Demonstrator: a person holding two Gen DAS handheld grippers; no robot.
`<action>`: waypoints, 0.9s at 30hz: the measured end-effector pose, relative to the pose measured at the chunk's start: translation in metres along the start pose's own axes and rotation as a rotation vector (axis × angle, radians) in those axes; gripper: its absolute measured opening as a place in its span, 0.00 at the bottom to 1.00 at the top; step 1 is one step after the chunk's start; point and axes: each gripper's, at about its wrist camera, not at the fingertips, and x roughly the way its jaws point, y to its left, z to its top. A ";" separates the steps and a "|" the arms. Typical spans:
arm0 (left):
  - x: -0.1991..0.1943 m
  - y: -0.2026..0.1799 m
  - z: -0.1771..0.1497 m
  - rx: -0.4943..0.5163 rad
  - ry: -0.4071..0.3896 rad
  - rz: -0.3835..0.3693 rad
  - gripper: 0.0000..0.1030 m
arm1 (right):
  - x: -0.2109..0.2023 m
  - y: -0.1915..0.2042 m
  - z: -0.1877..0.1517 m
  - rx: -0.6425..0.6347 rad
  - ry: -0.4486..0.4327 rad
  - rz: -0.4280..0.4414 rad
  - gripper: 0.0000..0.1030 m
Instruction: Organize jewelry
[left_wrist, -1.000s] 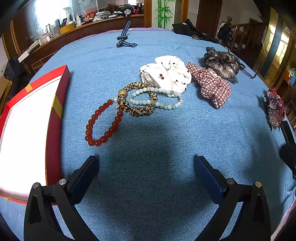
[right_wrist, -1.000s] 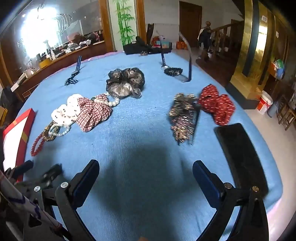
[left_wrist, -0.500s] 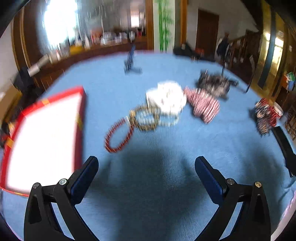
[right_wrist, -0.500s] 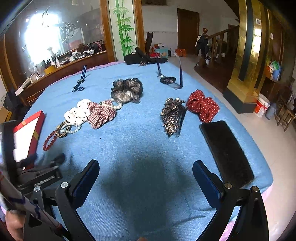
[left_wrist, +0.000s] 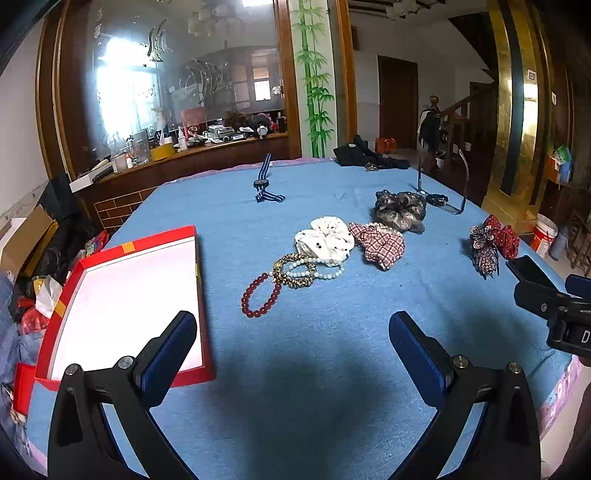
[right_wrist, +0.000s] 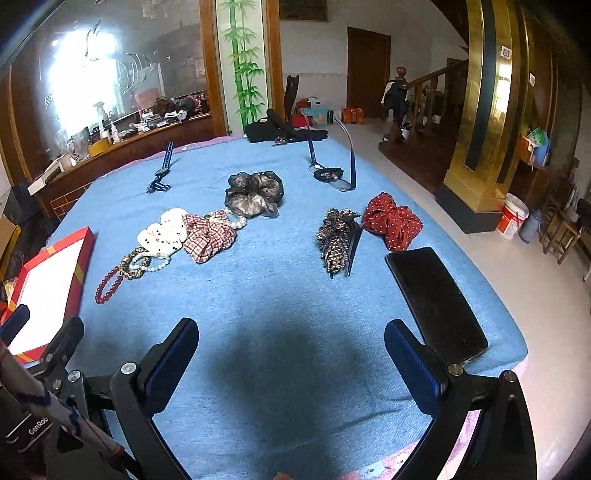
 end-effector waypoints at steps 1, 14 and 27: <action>0.000 0.007 -0.004 -0.067 -0.017 -0.041 1.00 | 0.001 0.001 0.000 -0.003 0.002 -0.001 0.99; 0.002 -0.003 -0.004 0.025 0.019 0.014 1.00 | 0.003 0.005 -0.004 -0.012 0.010 -0.003 0.99; 0.004 -0.004 -0.005 0.029 0.026 0.009 1.00 | 0.004 0.007 -0.006 -0.022 0.016 0.004 0.99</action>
